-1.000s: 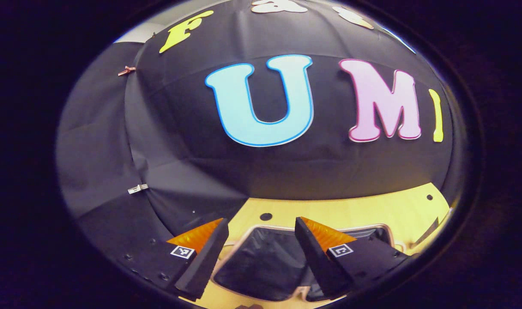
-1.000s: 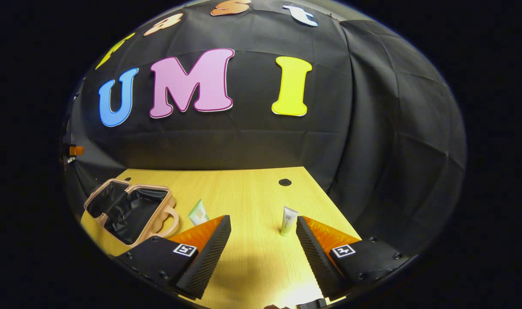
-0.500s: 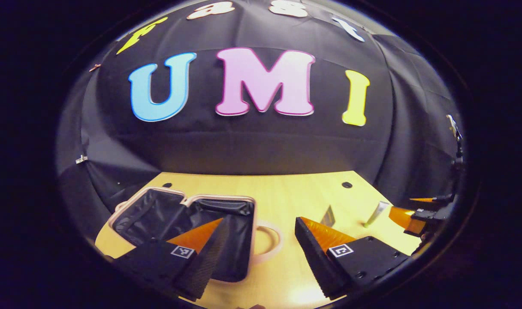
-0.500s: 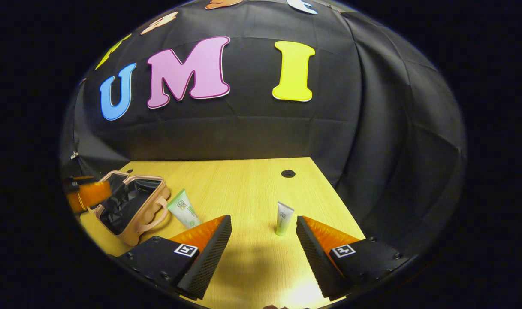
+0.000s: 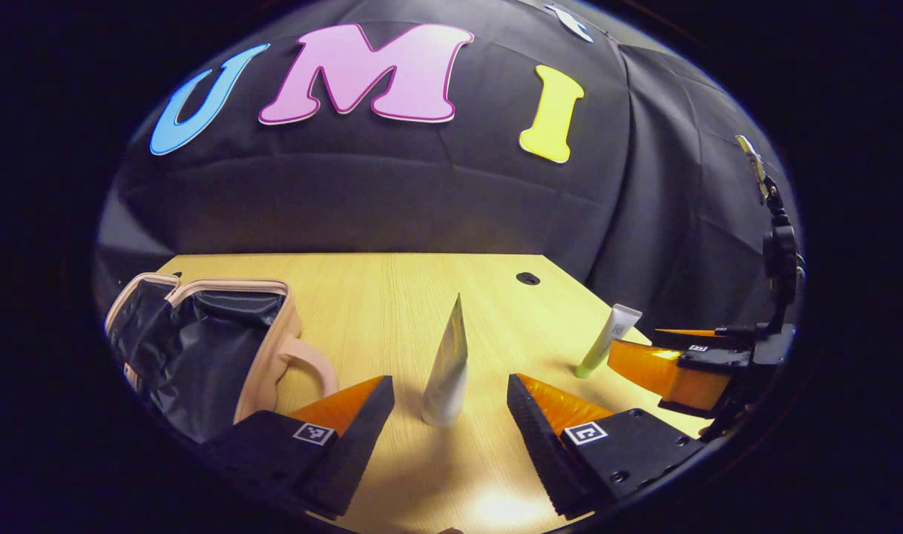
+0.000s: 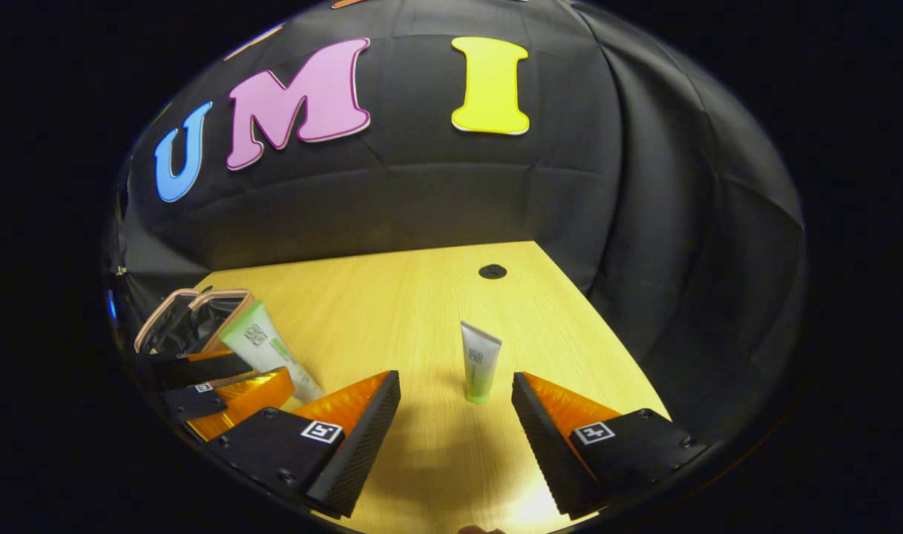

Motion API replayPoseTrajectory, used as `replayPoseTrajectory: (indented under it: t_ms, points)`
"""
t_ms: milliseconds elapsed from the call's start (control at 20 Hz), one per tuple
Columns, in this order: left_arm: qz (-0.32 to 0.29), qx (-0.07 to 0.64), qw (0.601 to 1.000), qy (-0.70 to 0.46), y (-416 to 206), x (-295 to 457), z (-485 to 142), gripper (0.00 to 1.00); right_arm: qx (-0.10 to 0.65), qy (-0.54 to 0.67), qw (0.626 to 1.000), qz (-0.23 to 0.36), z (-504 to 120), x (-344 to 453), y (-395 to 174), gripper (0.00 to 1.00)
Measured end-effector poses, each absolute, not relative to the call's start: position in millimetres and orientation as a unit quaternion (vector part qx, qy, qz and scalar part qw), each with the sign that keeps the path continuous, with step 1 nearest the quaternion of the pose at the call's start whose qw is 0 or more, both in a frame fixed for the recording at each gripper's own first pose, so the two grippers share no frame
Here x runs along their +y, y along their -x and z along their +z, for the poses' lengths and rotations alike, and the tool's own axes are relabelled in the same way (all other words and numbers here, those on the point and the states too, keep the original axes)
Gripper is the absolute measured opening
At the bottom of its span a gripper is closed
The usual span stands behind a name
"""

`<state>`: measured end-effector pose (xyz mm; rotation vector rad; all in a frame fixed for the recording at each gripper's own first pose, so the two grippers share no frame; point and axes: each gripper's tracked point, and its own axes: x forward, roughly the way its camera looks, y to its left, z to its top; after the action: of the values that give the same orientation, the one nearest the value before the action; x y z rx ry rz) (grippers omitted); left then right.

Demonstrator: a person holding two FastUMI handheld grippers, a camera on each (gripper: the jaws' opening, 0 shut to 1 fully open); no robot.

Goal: First open the suitcase, pack the skin care products into it, and then close the suitcase.

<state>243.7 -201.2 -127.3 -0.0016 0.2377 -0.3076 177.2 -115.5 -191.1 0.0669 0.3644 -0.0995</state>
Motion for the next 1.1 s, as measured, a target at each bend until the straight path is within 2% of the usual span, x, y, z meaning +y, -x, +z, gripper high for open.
replayPoseTrajectory:
  t_ms: [200,400,550,750,850,950,1050,1100]
  points:
    - [-0.142,0.139,0.98,-0.003,-278.7,-210.7,-152.7,0.95,0.201,-0.039,0.977,-0.056,-221.0,-119.8,-205.8,0.97]
    - [-0.127,0.162,0.978,-0.02,-290.7,-220.4,-169.7,0.76,0.197,-0.048,0.977,-0.06,-229.7,-120.1,-227.0,0.97]
    - [-0.117,0.176,0.977,-0.028,-293.6,-222.1,-177.0,0.54,0.2,-0.052,0.976,-0.063,-238.4,-121.9,-235.8,0.97]
    - [-0.121,0.172,0.977,-0.027,-294.8,-223.1,-177.8,0.47,0.191,-0.058,0.977,-0.072,-240.4,-129.8,-247.9,0.97]
    - [-0.127,0.168,0.977,-0.029,-294.7,-223.4,-177.2,0.51,0.19,-0.06,0.977,-0.078,-241.9,-134.9,-253.5,0.95]
    - [-0.128,0.164,0.977,-0.036,-295.1,-223.9,-177.9,0.47,0.197,-0.059,0.976,-0.076,-248.0,-135.9,-257.1,0.81]
    - [-0.126,0.161,0.978,-0.036,-295.4,-223.9,-178.4,0.47,0.202,-0.042,0.976,-0.074,-251.2,-138.8,-257.4,0.51]
    - [-0.127,0.16,0.978,-0.035,-295.5,-223.8,-178.6,0.47,0.197,-0.034,0.977,-0.073,-248.5,-140.4,-257.5,0.49]
